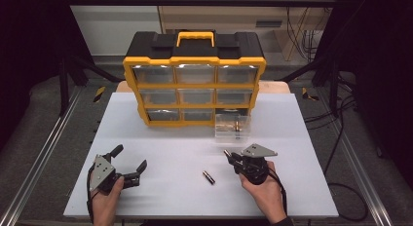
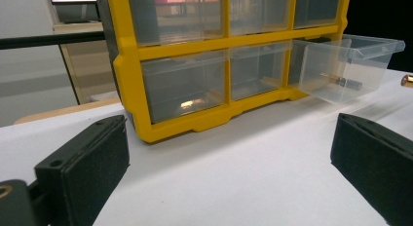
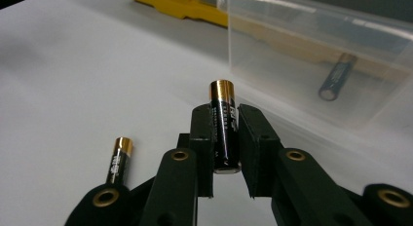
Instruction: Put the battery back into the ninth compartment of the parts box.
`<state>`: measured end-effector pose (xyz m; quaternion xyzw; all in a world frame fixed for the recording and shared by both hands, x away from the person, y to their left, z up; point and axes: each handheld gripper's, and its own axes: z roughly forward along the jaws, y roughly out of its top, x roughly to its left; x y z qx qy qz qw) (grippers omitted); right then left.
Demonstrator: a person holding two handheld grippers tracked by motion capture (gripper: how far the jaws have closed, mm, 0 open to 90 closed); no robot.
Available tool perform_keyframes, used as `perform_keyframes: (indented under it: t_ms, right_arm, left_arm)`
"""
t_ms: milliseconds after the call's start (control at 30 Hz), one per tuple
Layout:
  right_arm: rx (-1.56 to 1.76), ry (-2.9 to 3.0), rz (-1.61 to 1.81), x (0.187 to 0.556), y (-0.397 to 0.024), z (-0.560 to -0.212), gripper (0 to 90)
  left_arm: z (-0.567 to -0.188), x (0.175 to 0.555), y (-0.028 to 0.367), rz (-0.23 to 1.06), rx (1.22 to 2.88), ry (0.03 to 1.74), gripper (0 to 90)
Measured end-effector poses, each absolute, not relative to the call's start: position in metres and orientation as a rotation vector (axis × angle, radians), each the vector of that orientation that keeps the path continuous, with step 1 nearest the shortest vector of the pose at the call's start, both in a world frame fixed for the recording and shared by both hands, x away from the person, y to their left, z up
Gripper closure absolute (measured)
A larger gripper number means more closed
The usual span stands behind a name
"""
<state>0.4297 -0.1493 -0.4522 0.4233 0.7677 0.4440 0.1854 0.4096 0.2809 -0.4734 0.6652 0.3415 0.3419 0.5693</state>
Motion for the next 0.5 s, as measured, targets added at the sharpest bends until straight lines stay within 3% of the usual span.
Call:
perform_keyframes:
  t_ms: [500]
  right_arm:
    - [1.137, 2.111, 1.25, 0.438, -0.165, -0.41, 76.8]
  left_arm:
    - [-0.473, 0.41, 0.282, 0.798, 1.554, 0.799, 0.3]
